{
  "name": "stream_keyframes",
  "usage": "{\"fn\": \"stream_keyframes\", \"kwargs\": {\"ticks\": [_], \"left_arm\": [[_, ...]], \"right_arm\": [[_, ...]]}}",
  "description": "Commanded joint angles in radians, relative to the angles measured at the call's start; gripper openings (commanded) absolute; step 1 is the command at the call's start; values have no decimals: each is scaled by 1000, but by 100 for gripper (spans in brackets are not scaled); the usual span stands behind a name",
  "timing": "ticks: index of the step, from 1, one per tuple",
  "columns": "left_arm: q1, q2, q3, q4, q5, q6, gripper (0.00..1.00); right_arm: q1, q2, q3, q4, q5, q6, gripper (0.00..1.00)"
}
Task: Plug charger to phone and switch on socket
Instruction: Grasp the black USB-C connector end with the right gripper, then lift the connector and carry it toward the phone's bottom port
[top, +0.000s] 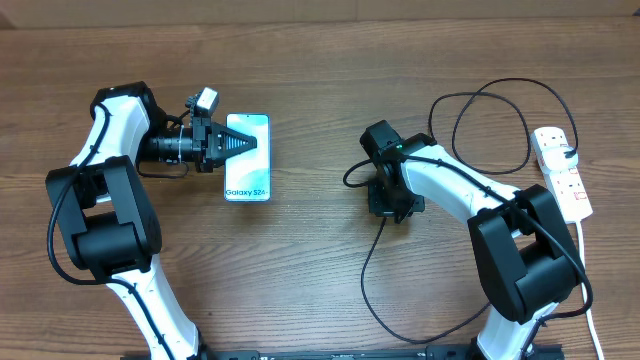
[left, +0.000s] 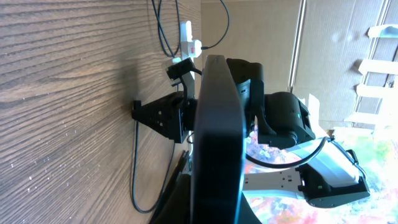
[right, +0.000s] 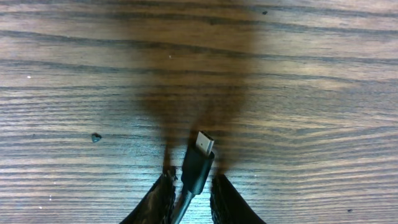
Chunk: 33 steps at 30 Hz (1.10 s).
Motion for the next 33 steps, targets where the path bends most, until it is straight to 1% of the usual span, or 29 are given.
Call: {"fn": "stream_keyframes", "kwargs": {"ticks": [1, 4, 6, 8, 12, 16, 18, 20, 23, 26, 33], "left_arm": [[4, -23, 17, 0, 45, -11, 4], [4, -23, 17, 0, 45, -11, 4], [4, -23, 17, -1, 45, -11, 4], [4, -23, 17, 0, 50, -11, 4], [4, -23, 17, 3, 86, -10, 5], [4, -23, 17, 2, 163, 4, 4], [3, -23, 17, -5, 205, 29, 4], [1, -23, 17, -30, 250, 79, 4], [-5, -23, 16, -74, 250, 144, 5], [-10, -26, 13, -74, 250, 142, 4], [-10, -64, 13, -74, 250, 129, 4]], "right_arm": [[2, 8, -31, -2, -17, -11, 20], [2, 8, -42, 9, -20, -11, 16], [2, 8, -47, 13, -26, -11, 8], [0, 8, -47, 19, -41, -11, 4], [-13, 8, -47, 36, -76, -12, 4], [-23, 8, -47, 39, -79, -20, 4], [-23, 8, -47, 40, -80, -39, 4], [-21, 8, -46, 51, -115, -116, 4], [-32, 6, -34, 45, -177, -142, 4], [-54, -23, -25, 47, -286, -196, 4], [-97, -224, -24, 40, -796, -435, 4]]}}
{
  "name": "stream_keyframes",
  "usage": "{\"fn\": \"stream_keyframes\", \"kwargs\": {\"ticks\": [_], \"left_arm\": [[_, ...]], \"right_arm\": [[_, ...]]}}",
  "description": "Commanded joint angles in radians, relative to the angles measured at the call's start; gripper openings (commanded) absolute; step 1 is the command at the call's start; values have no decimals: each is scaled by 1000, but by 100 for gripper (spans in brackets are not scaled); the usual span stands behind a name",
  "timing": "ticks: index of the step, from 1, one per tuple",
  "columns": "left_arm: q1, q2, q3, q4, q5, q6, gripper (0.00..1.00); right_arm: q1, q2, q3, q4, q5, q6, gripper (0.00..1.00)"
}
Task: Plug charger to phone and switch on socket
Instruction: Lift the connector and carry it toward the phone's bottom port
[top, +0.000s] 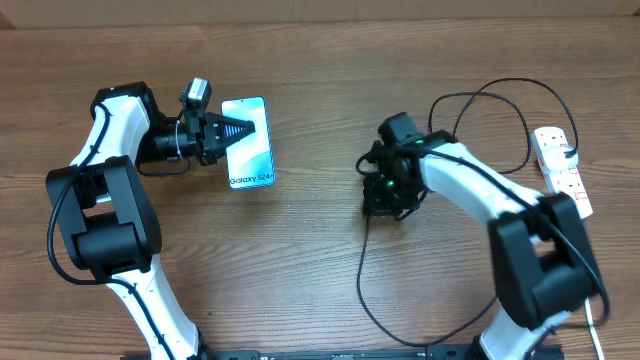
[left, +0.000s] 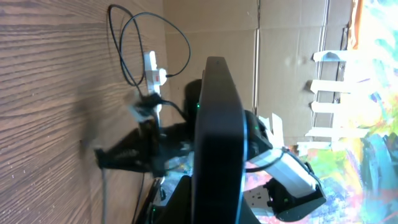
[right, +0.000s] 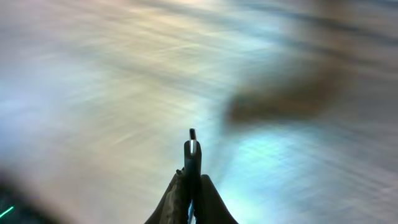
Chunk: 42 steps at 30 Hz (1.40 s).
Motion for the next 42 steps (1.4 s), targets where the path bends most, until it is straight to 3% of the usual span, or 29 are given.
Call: {"fn": "stream_keyframes", "kwargs": {"ticks": [1, 8, 17, 29, 42], "left_arm": [[-9, -72, 13, -5, 64, 40, 5], [-9, -166, 13, -5, 64, -10, 4], [-19, -249, 13, -5, 63, -148, 4], [-53, -249, 13, -4, 63, -180, 4], [-52, -249, 13, 44, 63, -243, 5]], "right_arm": [[-8, -157, 4, -12, -362, -192, 4], [14, -228, 4, -12, -671, -215, 4], [76, -228, 4, 22, -835, -186, 4], [140, -228, 4, 426, -767, 308, 4], [205, -228, 4, 500, -740, 370, 4]]}}
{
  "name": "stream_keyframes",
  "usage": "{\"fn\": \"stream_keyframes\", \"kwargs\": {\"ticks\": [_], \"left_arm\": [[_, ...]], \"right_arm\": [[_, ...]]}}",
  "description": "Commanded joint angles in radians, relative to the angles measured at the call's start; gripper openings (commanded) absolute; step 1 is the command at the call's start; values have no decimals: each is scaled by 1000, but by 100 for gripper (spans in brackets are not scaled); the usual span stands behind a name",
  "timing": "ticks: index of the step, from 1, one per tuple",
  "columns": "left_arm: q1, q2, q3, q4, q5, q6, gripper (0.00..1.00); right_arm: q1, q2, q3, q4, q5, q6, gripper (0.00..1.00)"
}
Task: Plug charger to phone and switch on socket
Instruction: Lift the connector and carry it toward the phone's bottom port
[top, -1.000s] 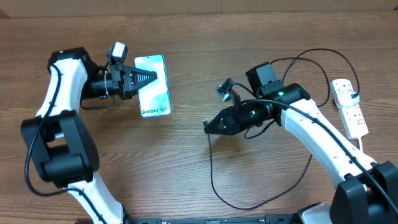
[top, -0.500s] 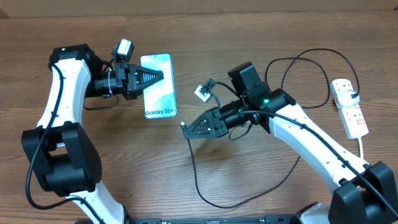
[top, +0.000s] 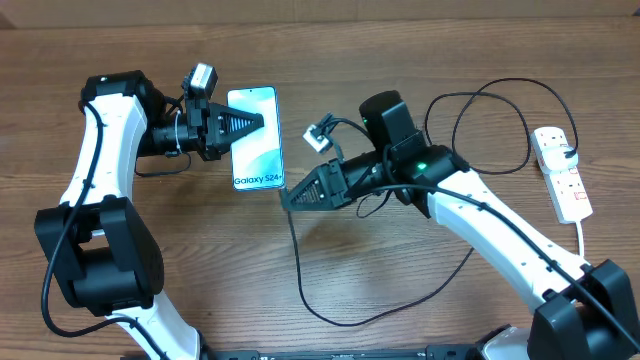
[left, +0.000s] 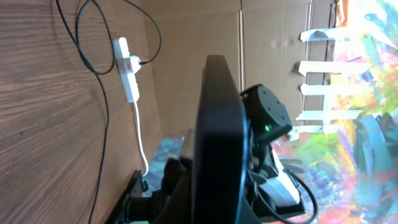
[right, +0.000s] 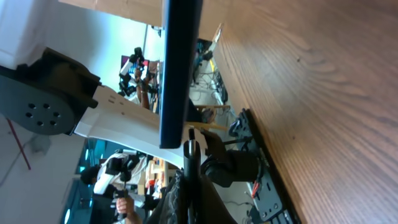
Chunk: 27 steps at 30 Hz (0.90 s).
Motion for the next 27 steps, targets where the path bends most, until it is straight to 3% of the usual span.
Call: {"fn": "stream_keyframes", "kwargs": {"ticks": [1, 10, 27], "left_arm": [[3, -29, 13, 38, 46, -68, 4], [3, -29, 13, 191, 46, -247, 4], [2, -29, 13, 198, 46, -307, 4]], "right_arm": [[32, 2, 4, 7, 13, 28, 4], [42, 2, 4, 101, 18, 124, 4], [51, 2, 4, 247, 121, 295, 4]]}}
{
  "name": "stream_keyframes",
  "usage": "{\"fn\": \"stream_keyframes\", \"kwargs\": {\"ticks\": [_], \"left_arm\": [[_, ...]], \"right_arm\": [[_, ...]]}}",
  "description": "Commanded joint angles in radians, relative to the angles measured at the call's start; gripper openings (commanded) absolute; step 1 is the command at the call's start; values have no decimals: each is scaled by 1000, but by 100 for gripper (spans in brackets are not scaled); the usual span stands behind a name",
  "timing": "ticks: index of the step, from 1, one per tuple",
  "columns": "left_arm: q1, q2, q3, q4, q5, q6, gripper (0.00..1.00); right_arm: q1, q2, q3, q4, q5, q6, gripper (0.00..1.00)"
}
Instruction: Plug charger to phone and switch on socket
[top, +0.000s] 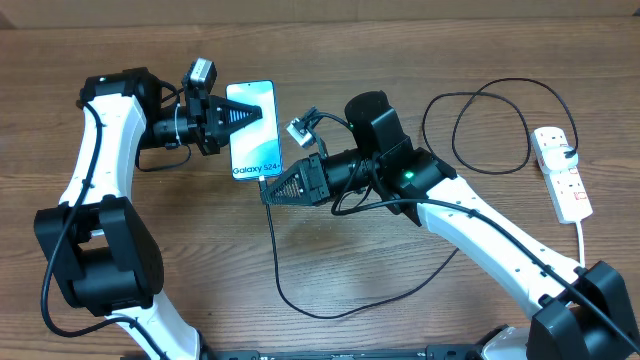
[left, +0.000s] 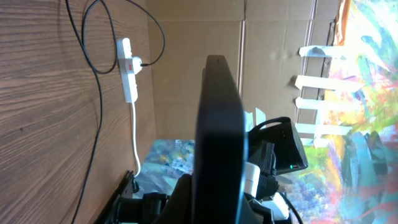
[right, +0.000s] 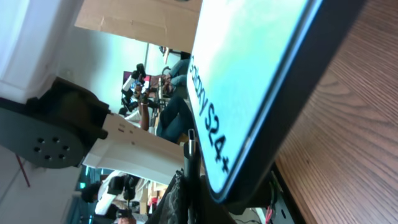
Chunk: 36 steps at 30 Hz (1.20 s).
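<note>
The phone (top: 252, 128), its lit screen reading Galaxy S24, is held above the table with my left gripper (top: 232, 118) shut on its left edge. In the left wrist view it stands edge-on as a dark slab (left: 219, 124). My right gripper (top: 268, 193) is shut on the black charger plug (right: 191, 155), whose tip sits just below the phone's bottom edge (right: 249, 106). Whether the plug touches the port cannot be told. The black cable (top: 275, 260) trails to the white power strip (top: 562, 172) at the far right.
The cable loops over the table at the front (top: 330, 310) and near the strip (top: 480, 130). A second lead enters the strip (left: 129, 68). Cardboard walls stand behind the table (left: 186, 74).
My right gripper has moved left with the plug, from beside the phone's lower right corner to just under its bottom edge. The phone has shifted slightly left and up.
The phone lay near the table in my left gripper while my right gripper stood open around the plug on the wood. Then the right gripper was shut on the plug and lifted. Later both arms held phone and plug close together, and now the plug is at the phone's bottom edge.
</note>
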Motion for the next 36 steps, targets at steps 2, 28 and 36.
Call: {"fn": "stream_keyframes", "kwargs": {"ticks": [2, 28, 36], "left_arm": [[0, -29, 13, 0, 46, -21, 4], [2, -29, 13, 113, 45, -241, 5], [2, -29, 13, 167, 45, -270, 5]], "right_arm": [[0, 2, 4, 8, 27, 42, 4], [6, 2, 4, -14, 76, 72, 4], [6, 2, 4, -12, 79, 72, 4]]}}
